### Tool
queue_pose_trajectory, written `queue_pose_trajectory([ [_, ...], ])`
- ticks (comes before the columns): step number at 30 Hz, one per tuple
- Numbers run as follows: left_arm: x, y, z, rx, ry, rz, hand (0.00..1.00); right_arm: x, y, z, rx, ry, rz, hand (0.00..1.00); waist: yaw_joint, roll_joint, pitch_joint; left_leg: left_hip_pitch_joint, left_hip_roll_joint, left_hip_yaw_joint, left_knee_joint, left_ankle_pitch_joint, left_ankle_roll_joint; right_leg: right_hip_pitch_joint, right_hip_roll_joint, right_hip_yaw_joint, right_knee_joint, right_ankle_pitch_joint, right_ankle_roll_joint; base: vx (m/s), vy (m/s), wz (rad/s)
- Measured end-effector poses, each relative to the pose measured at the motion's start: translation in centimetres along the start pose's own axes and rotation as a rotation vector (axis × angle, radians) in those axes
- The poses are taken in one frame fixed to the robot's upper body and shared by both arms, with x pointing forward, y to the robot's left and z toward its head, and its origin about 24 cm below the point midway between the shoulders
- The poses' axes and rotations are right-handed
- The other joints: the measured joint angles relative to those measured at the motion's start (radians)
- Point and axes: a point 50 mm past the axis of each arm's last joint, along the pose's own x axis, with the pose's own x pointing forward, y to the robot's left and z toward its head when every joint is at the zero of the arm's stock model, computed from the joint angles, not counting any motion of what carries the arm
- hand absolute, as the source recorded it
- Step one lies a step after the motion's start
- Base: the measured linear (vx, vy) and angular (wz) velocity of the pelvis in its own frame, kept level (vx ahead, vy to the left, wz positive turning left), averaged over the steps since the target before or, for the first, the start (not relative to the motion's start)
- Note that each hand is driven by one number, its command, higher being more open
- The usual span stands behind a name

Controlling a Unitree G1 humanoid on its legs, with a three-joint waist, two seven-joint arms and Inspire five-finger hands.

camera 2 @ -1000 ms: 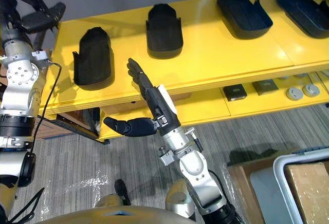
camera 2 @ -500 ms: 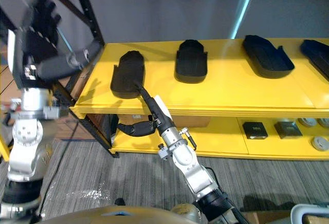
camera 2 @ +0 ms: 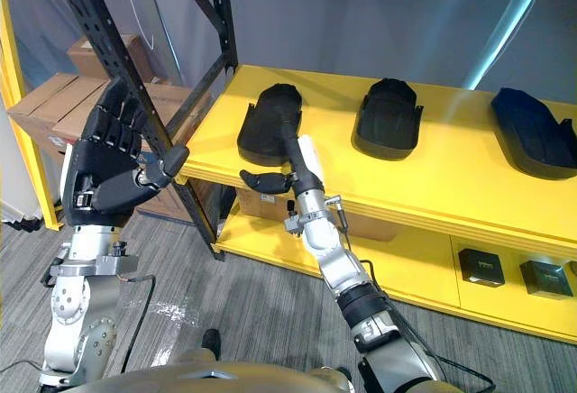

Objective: Walk over and take three plastic housings, then place them on the shelf

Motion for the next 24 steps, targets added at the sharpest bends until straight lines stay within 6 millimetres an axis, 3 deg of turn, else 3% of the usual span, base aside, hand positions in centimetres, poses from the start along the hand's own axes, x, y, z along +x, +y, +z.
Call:
queue_pose_trajectory([
  [4,-0.1,0.3,0.1,-0.043,-0.019,0.036,1.00,2.7,-2.3,1.5,-0.014,-0.061,-0.162,1.00,0.005,0.000,0.048,-0.038,0.000,-0.010,0.000,0.013,0.003,-0.035,0.001,-0.002,0.004,0.008,-0.004,-0.05,0.007,0.06],
  [11,-0.2,0.6,-0.7,-0.136,-0.002,0.099,1.00,5.1,-3.1,2.6,-0.130,-0.116,-0.190,1.00,0.012,0.010,0.119,-0.064,-0.001,-0.011,0.001,0.023,0.005,-0.072,-0.002,0.006,0.020,0.008,-0.005,-0.01,0.000,0.00],
  [16,-0.3,0.3,-1.3,-0.189,0.022,0.125,1.00,7.3,-4.8,4.5,-0.209,-0.223,-0.205,1.00,0.024,0.021,0.155,-0.083,-0.002,-0.017,0.001,0.034,0.007,-0.096,-0.005,0.007,0.037,0.008,-0.004,0.00,0.000,0.00],
  [24,-0.2,0.2,-1.4,-0.233,0.019,0.143,1.00,7.4,-4.7,4.8,-0.234,-0.256,-0.183,1.00,0.030,0.025,0.207,-0.083,-0.011,-0.029,0.001,0.037,0.011,-0.097,-0.017,-0.001,0.057,-0.005,-0.012,-0.03,-0.004,0.05],
])
